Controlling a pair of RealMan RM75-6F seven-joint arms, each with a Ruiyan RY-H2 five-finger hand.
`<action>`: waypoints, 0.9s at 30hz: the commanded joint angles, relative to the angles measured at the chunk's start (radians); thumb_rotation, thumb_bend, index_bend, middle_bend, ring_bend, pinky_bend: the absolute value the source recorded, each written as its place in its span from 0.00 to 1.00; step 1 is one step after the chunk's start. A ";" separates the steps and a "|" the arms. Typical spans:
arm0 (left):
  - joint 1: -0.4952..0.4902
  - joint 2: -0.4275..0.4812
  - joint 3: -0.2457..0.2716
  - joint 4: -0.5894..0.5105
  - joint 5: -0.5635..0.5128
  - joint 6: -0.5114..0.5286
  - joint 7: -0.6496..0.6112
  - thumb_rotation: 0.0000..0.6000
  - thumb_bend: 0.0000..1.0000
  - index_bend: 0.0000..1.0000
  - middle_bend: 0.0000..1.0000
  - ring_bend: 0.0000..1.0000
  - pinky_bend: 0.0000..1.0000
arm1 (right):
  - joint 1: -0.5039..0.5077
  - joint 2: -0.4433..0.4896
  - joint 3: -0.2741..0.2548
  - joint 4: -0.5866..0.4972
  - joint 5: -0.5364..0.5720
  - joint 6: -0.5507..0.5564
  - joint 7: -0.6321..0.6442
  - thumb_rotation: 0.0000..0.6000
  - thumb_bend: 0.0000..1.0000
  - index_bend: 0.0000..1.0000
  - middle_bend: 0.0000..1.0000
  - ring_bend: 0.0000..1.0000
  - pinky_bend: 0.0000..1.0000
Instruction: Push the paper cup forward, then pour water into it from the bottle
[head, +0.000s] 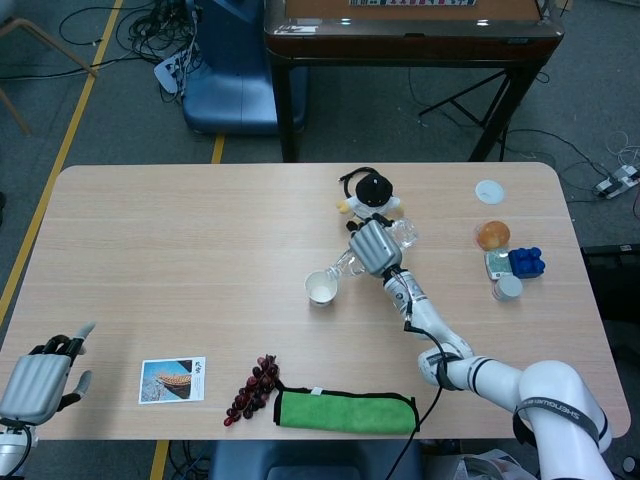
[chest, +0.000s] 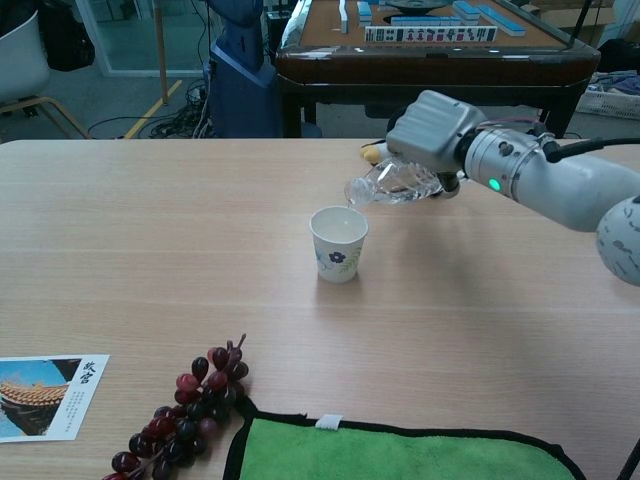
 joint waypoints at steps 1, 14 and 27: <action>0.000 0.001 0.000 0.000 -0.001 -0.001 0.002 1.00 0.38 0.10 0.40 0.25 0.41 | 0.002 0.003 -0.004 -0.006 0.005 0.004 -0.013 1.00 0.21 0.61 0.62 0.47 0.51; 0.001 0.001 0.000 -0.006 -0.002 -0.002 0.008 1.00 0.37 0.10 0.40 0.25 0.41 | 0.009 0.011 -0.020 -0.031 0.022 0.017 -0.083 1.00 0.21 0.61 0.62 0.47 0.51; 0.001 0.004 0.000 -0.011 -0.007 -0.007 0.012 1.00 0.37 0.10 0.40 0.25 0.41 | 0.011 0.012 -0.028 -0.042 0.043 0.035 -0.133 1.00 0.21 0.61 0.62 0.47 0.51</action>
